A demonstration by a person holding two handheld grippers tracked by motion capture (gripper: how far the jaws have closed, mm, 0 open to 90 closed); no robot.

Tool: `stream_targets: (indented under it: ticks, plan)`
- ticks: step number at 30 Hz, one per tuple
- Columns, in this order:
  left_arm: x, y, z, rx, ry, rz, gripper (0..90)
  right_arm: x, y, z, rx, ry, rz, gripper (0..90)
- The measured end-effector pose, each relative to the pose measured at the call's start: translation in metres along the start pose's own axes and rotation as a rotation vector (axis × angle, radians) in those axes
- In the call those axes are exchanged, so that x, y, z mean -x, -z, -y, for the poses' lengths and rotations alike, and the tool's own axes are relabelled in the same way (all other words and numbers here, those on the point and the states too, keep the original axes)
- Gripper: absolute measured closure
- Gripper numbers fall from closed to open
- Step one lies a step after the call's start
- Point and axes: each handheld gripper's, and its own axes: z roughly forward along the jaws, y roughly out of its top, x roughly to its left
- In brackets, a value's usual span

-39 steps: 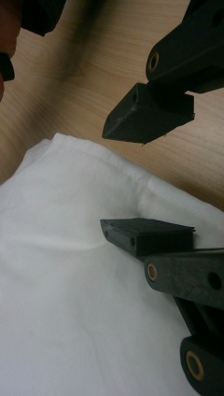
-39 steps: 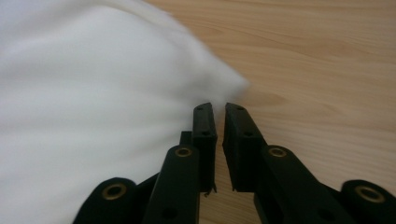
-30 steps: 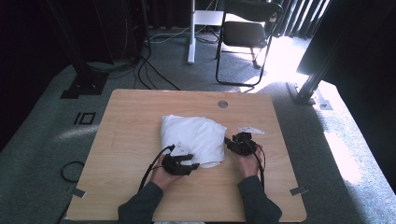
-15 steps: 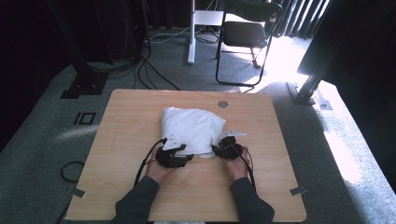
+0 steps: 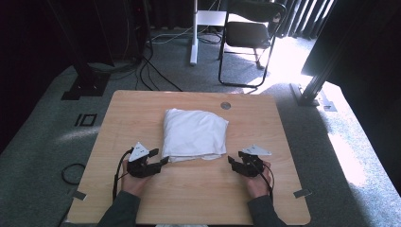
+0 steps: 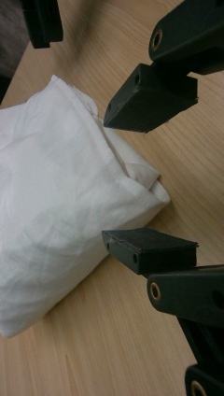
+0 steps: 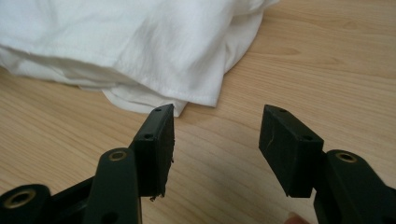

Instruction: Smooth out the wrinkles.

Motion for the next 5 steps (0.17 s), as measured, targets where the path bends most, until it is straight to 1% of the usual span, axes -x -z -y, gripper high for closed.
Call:
stream_targets:
  ticks: [1, 2, 3, 4, 5]
  plan:
    - [-0.0009, 0.0013, 0.0012, -0.001, -0.001, -0.005, 40.6, 0.0021, 0.0016, 0.0014, 0.007, -0.015, 0.001, 43.3]
    - [-0.0019, 0.0026, 0.0025, 0.0, 0.008, -0.008, 40.5, 0.0047, 0.0029, 0.0024, 0.011, -0.026, 0.002, 41.9]
    - [-0.0019, 0.0026, 0.0025, 0.0, 0.008, -0.008, 40.5, 0.0047, 0.0029, 0.0024, 0.011, -0.026, 0.002, 41.9]
    - [-0.0019, 0.0026, 0.0025, 0.0, 0.008, -0.008, 40.5, 0.0077, 0.0045, 0.0031, 0.014, -0.04, 0.002, 41.9]
    - [-0.0052, 0.0059, 0.0041, 0.003, 0.02, -0.02, 40.5, 0.0077, 0.0045, 0.0031, 0.014, -0.04, 0.002, 39.6]
